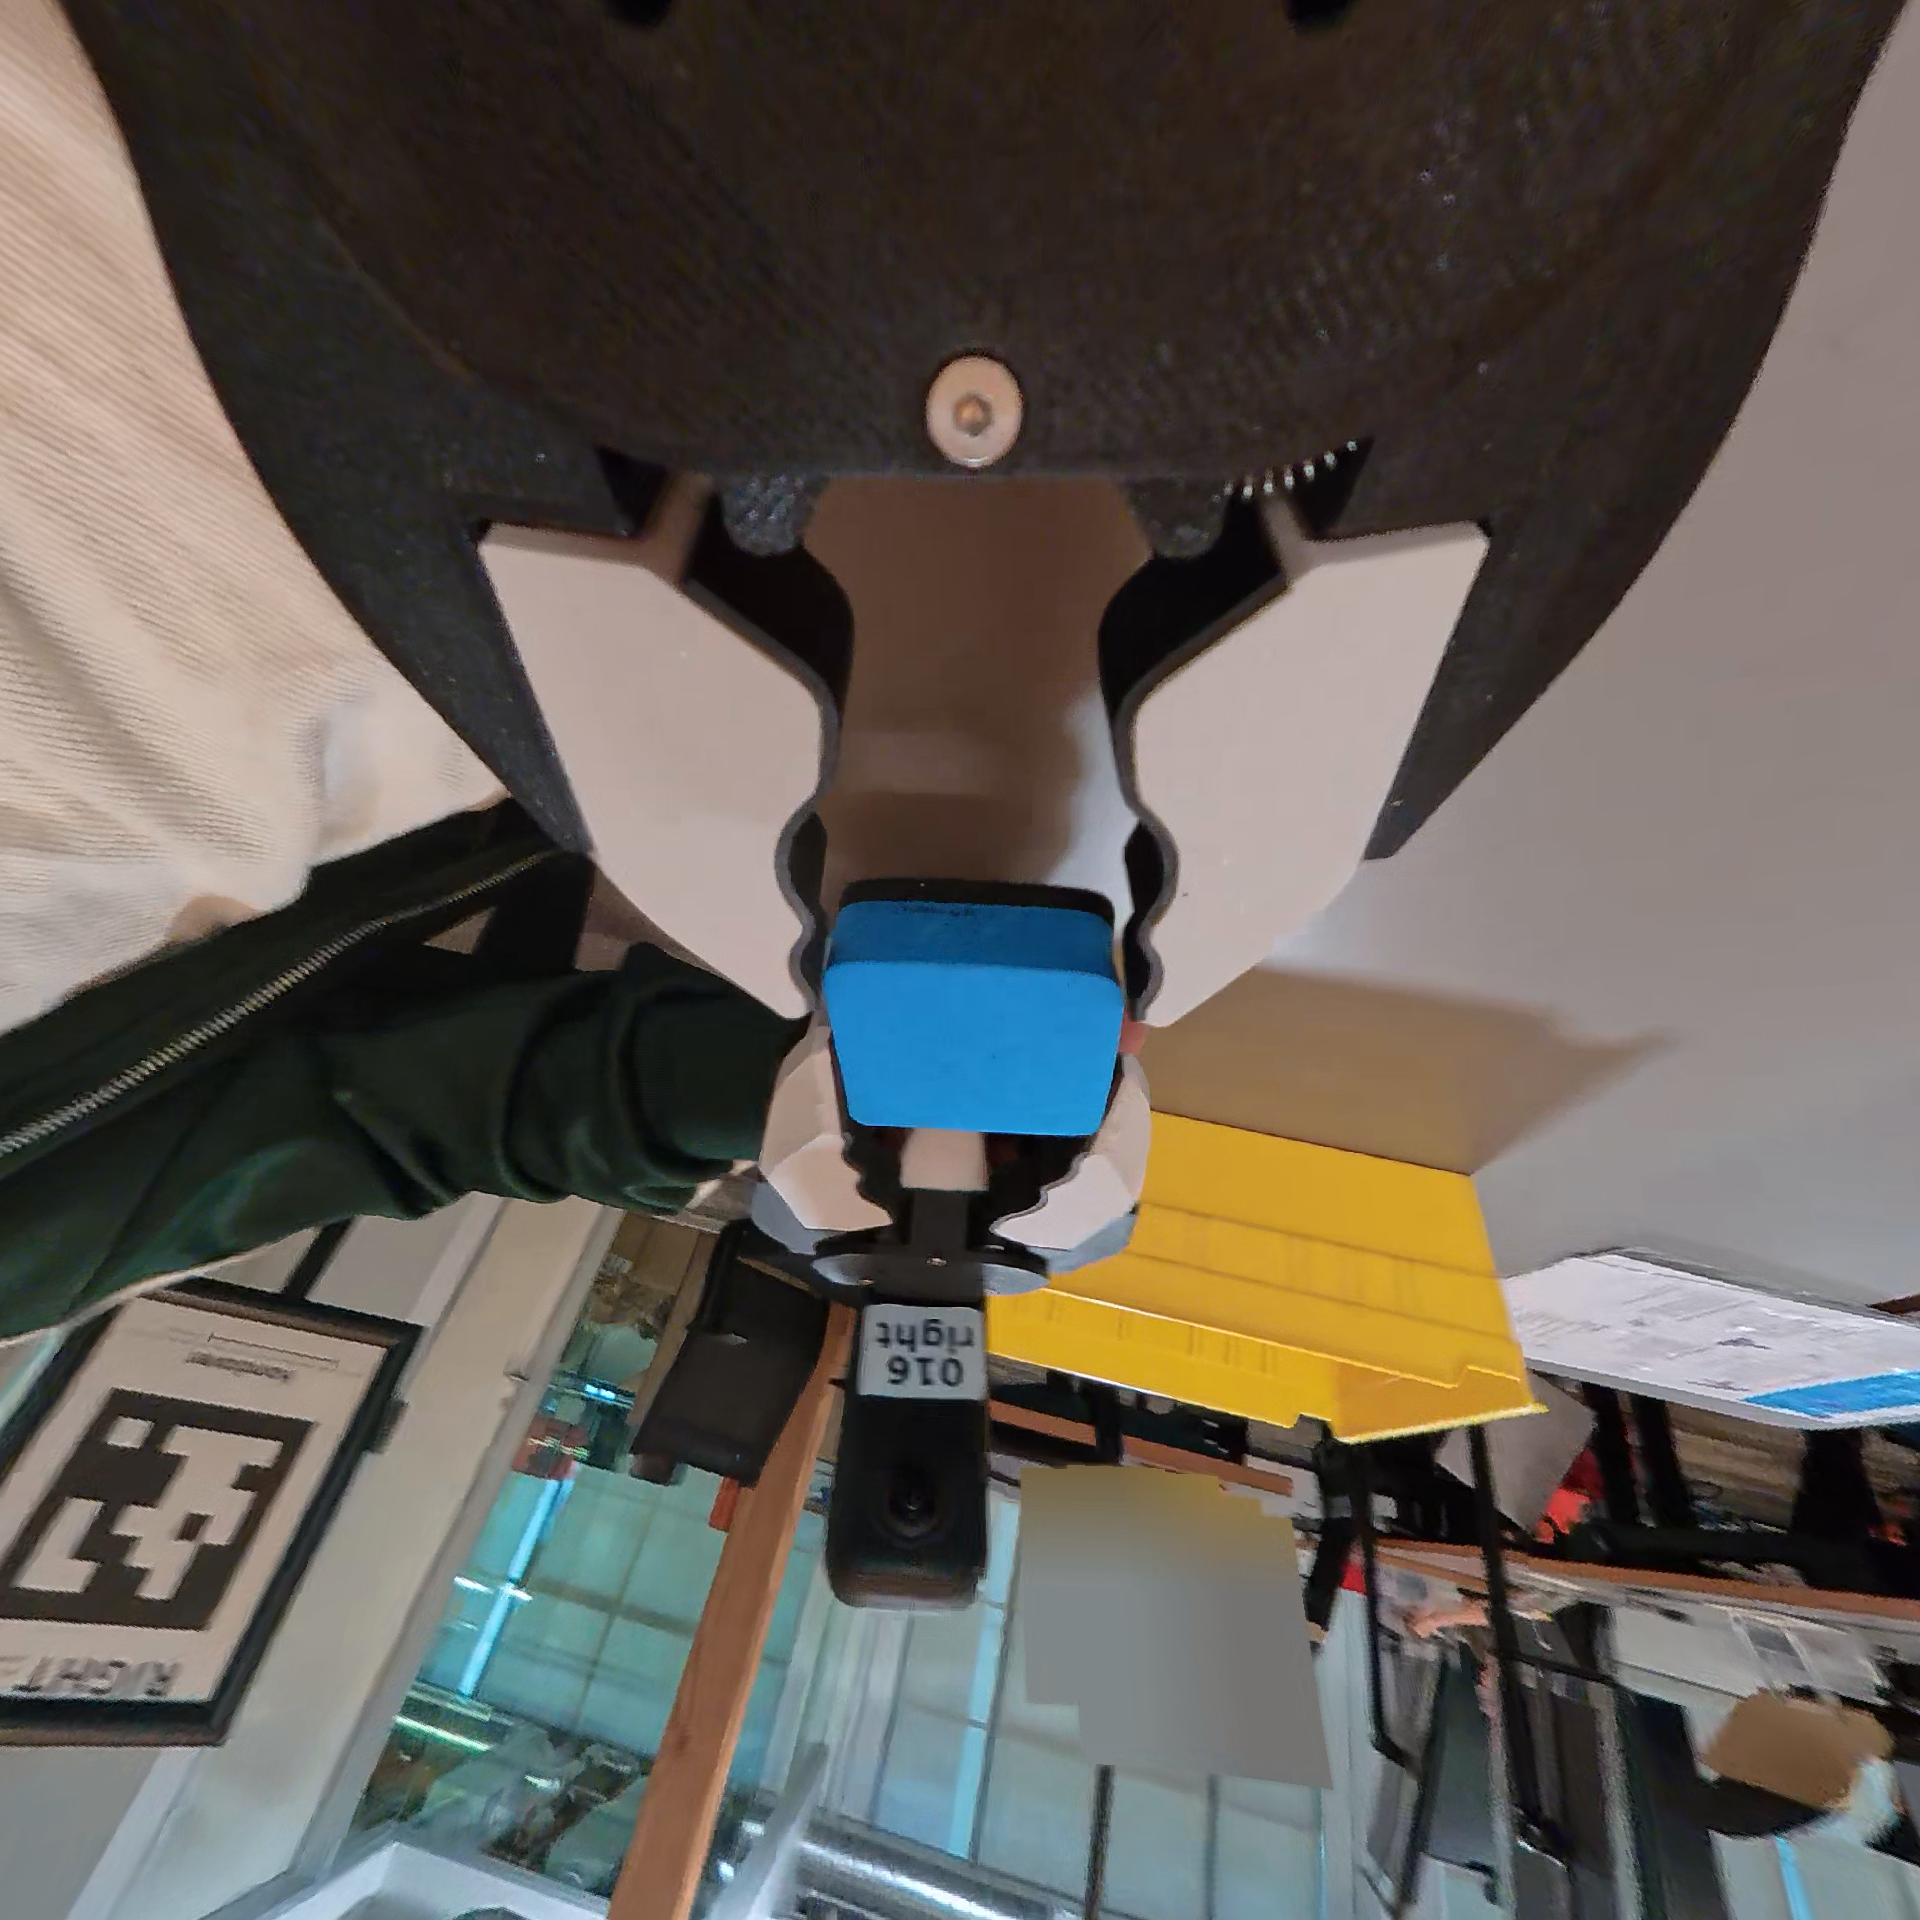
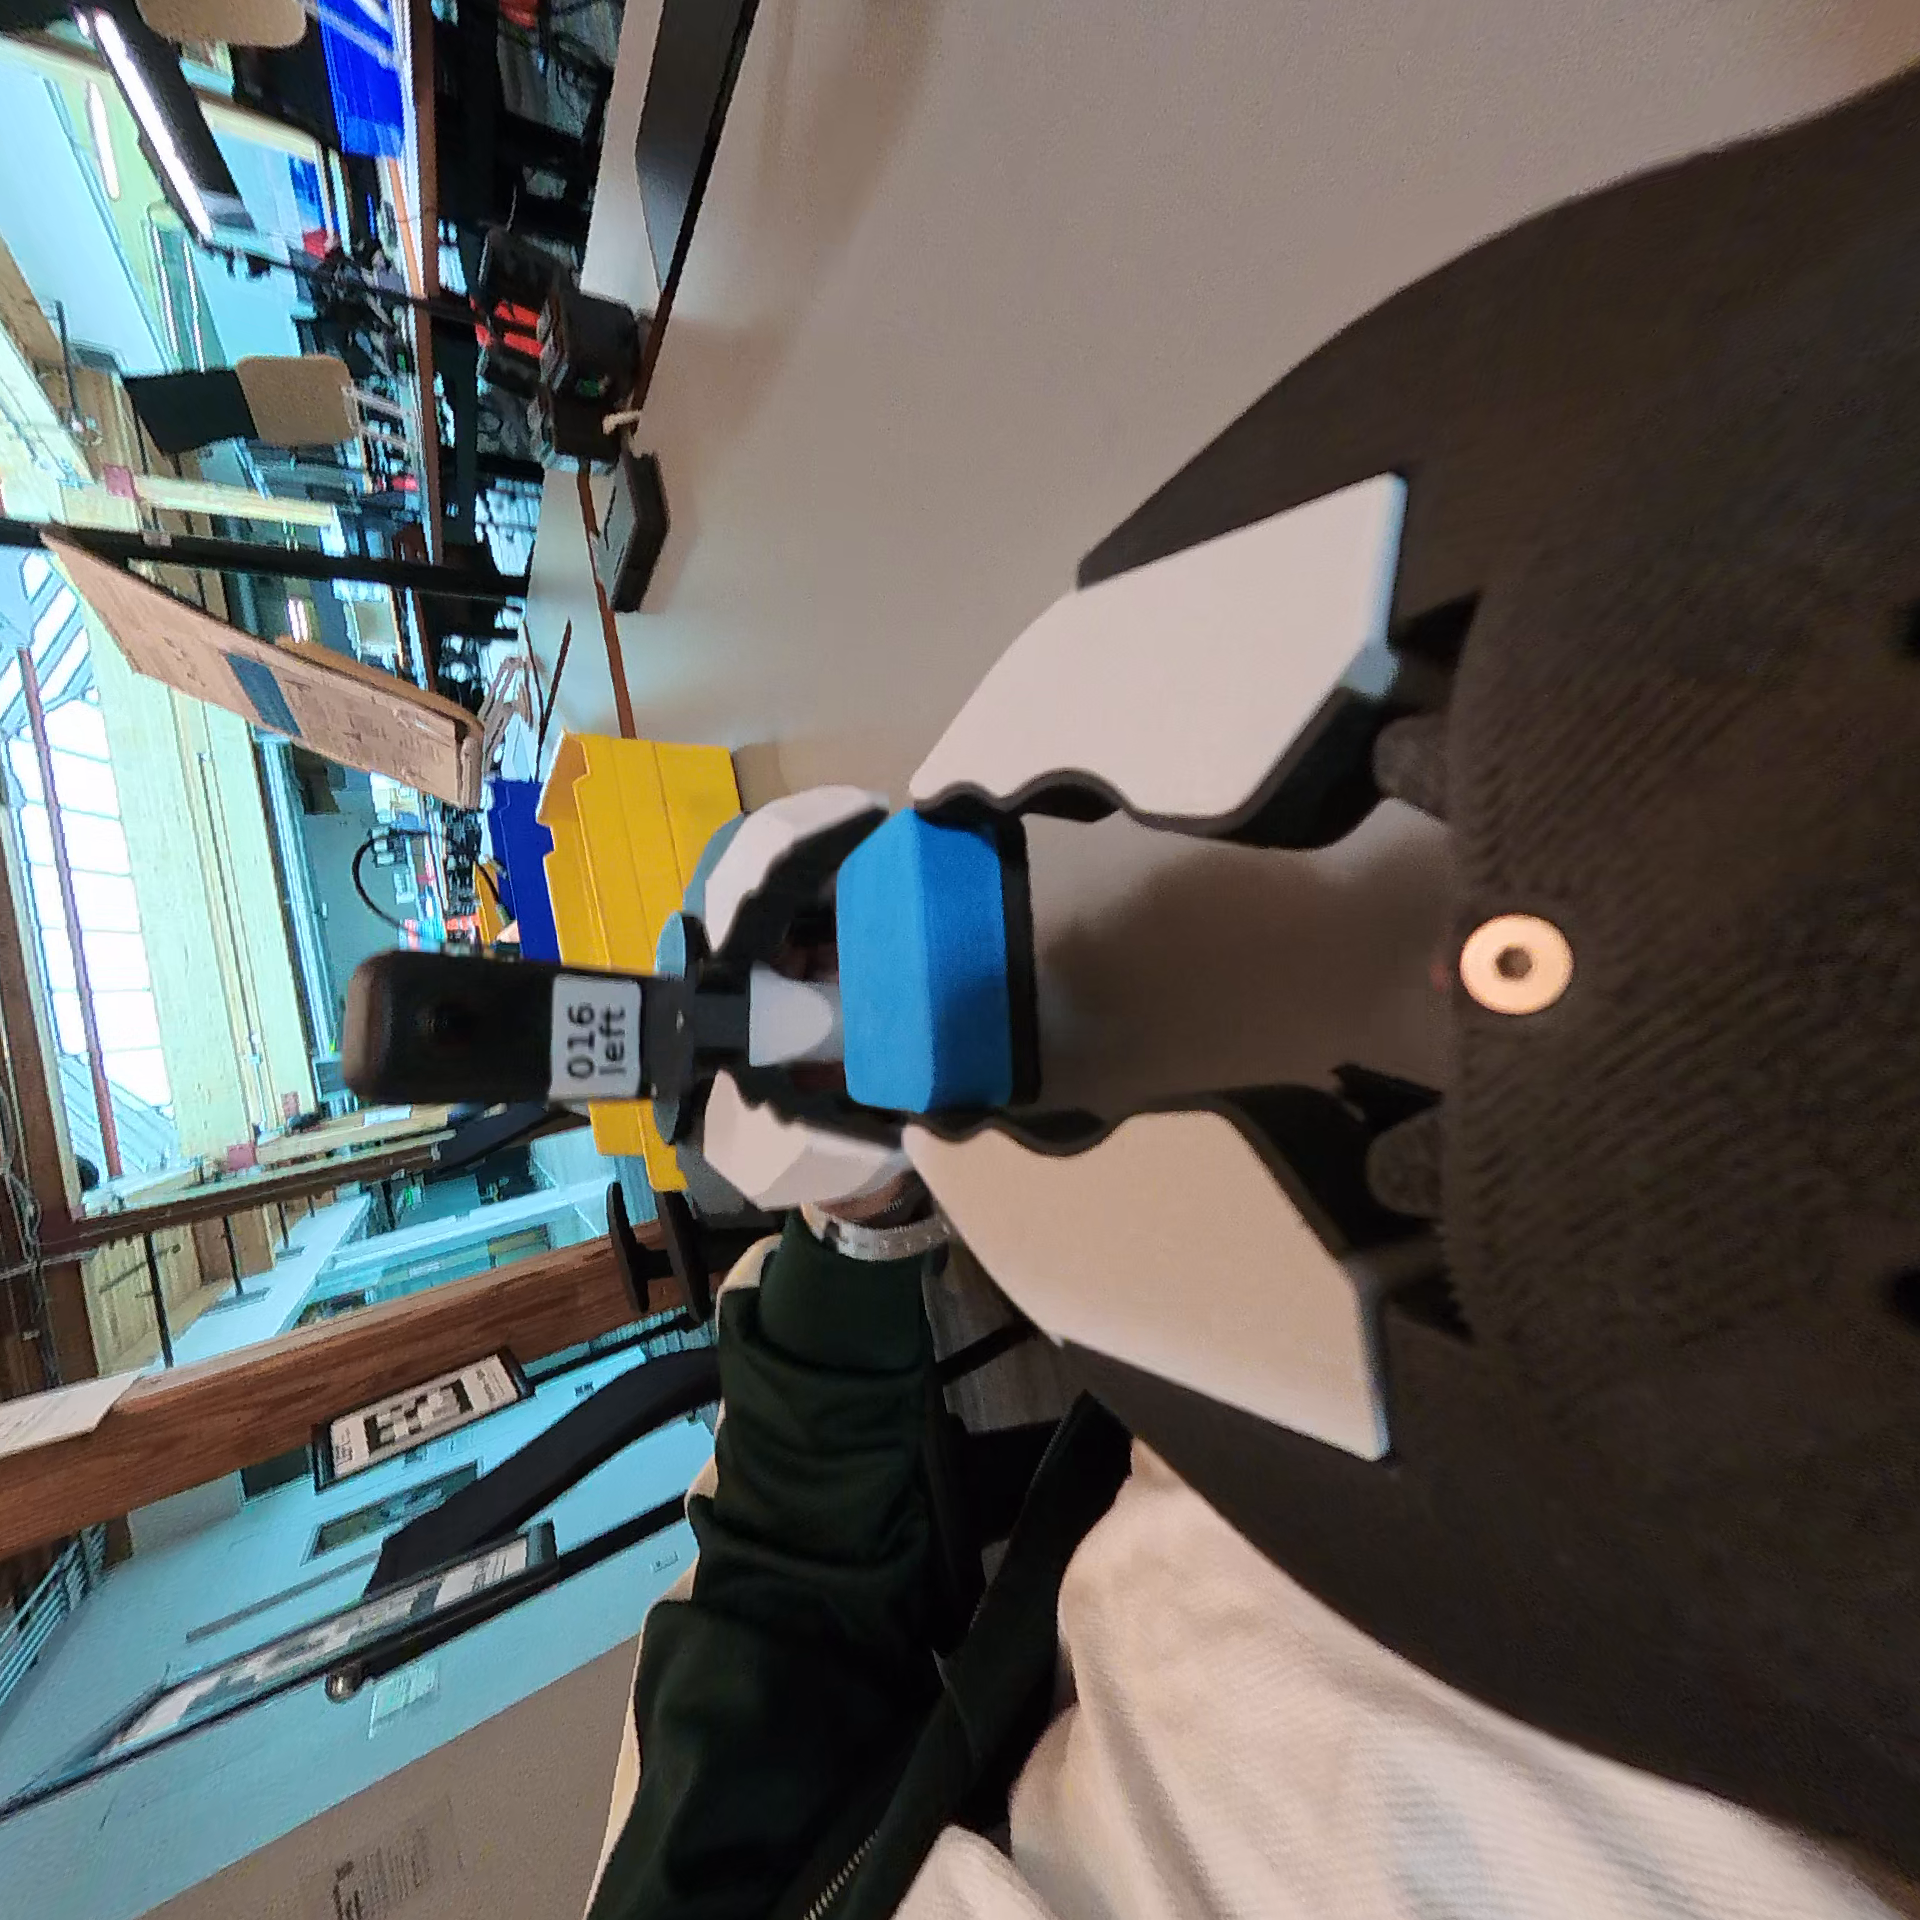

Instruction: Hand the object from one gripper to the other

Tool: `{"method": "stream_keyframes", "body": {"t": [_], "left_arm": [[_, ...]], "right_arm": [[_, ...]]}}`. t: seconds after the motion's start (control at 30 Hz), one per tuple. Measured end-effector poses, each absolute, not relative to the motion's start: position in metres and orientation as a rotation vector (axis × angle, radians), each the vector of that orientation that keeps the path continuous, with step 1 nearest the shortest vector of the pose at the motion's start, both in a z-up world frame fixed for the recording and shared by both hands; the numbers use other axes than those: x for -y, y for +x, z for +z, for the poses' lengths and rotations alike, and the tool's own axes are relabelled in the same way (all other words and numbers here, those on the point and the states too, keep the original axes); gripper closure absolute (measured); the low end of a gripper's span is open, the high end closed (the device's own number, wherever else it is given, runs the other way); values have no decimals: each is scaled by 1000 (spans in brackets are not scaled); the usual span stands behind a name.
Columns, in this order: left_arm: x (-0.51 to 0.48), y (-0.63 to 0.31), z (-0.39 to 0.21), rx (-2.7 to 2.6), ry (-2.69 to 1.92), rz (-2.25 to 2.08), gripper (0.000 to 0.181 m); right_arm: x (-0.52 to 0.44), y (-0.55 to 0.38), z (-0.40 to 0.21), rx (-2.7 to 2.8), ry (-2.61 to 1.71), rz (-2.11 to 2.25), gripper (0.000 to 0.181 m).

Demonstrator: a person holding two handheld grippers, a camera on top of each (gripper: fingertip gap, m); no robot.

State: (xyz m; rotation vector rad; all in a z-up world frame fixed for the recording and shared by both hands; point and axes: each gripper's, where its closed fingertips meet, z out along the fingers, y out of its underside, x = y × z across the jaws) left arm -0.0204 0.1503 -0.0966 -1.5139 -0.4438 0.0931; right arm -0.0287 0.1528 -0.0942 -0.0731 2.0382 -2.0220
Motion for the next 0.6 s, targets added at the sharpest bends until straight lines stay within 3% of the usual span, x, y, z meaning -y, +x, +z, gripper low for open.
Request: {"method": "stream_keyframes", "body": {"t": [0.07, 0.13, 0.37, 0.5, 0.6], "left_arm": [[-146, -31, -95, 481, -1487, 185, 102], [-140, -38, -95, 512, -1494, 281, 95], [-142, -41, -114, 611, -1610, 257, 129], [-143, -42, -118, 642, -1619, 245, 127], [-139, -47, -119, 735, -1561, 185, 113]], "right_arm": [[-154, -45, -96, -2121, 28, -2054, 128], [-159, -70, -102, -2332, 166, -2088, 127], [-161, -79, -102, -3102, -237, -2153, 127], [-148, -63, -109, -3339, -615, -2049, 127], [-145, -61, -113, -3553, -820, -1908, 127]]}}
